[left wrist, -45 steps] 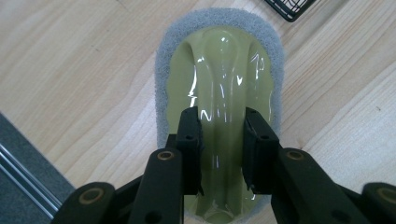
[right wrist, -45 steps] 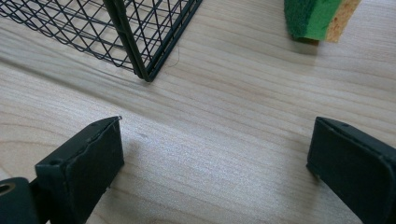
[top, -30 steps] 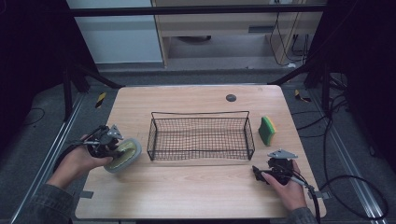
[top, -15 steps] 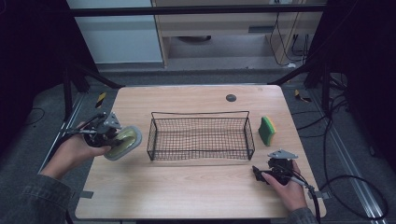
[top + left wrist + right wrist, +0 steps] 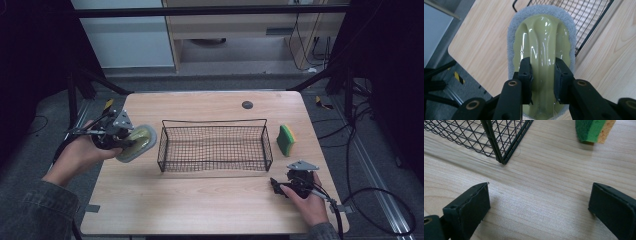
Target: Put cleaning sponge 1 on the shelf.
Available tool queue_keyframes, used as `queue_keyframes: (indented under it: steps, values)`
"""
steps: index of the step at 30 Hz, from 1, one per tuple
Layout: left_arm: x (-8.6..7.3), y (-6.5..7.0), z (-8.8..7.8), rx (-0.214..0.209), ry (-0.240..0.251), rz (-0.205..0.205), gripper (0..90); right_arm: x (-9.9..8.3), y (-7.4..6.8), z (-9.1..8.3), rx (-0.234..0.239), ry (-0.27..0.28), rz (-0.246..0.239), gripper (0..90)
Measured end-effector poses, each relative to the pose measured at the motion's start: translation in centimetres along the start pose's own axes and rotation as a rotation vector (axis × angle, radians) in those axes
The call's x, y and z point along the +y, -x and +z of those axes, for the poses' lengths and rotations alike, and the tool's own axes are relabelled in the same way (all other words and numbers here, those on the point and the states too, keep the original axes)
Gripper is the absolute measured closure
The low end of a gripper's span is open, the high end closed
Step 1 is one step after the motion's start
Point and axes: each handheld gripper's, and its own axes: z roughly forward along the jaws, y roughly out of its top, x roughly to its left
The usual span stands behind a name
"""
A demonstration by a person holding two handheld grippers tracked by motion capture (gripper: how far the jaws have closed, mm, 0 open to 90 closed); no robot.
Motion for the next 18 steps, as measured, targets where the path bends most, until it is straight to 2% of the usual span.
queue_keyframes:
  steps: [6, 12, 13, 15, 17, 18]
  values:
    - [0.8, -0.4, -0.5, 0.024, 0.007, 0.013, 70.6, 0.0, 0.0, 0.0, 0.001, 0.0, 0.0, 3.7]
    - [1.7, -0.3, -0.7, 0.034, 0.012, 0.032, 70.6, 0.0, 0.0, 0.0, 0.003, -0.001, -0.001, 3.7]
    - [2.1, -0.2, -0.8, 0.046, 0.01, 0.051, 70.6, 0.0, 0.0, 0.0, 0.002, -0.001, -0.002, 3.7]
    - [2.3, -0.1, -0.8, 0.049, 0.012, 0.055, 70.6, 0.0, 0.0, 0.0, 0.002, -0.001, -0.002, 3.7]
    - [2.8, 0.0, -0.9, 0.048, 0.037, 0.058, 70.6, 0.0, 0.0, 0.0, 0.001, -0.001, 0.001, 3.7]
    - [3.1, 0.0, -0.8, 0.049, 0.03, 0.066, 70.6, 0.0, 0.0, 0.0, 0.001, -0.001, 0.0, 3.7]
